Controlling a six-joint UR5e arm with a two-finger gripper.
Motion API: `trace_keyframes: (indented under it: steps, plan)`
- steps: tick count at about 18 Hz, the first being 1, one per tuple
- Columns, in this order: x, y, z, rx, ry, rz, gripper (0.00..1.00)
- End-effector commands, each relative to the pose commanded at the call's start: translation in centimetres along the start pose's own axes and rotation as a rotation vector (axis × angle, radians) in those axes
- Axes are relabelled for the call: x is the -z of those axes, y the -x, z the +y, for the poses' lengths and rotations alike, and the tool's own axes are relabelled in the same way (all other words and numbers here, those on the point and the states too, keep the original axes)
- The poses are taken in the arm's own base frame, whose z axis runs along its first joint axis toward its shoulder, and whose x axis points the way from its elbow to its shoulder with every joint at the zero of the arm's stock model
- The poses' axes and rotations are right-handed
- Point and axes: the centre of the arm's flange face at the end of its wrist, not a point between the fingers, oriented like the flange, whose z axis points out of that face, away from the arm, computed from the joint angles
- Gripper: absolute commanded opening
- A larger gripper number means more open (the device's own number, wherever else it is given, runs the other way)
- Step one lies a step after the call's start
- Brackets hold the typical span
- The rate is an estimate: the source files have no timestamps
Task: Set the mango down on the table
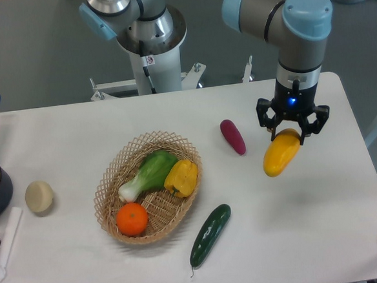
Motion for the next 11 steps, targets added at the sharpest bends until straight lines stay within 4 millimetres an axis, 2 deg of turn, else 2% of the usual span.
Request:
trace_keyframes:
  steps: [8,11]
  plan:
    - [-0.14,0.24,0.41,0.009,-0.001,-0.004,0.56]
    - [-0.84,-0.10,0.38,0.038,0.006,0.009,0.56]
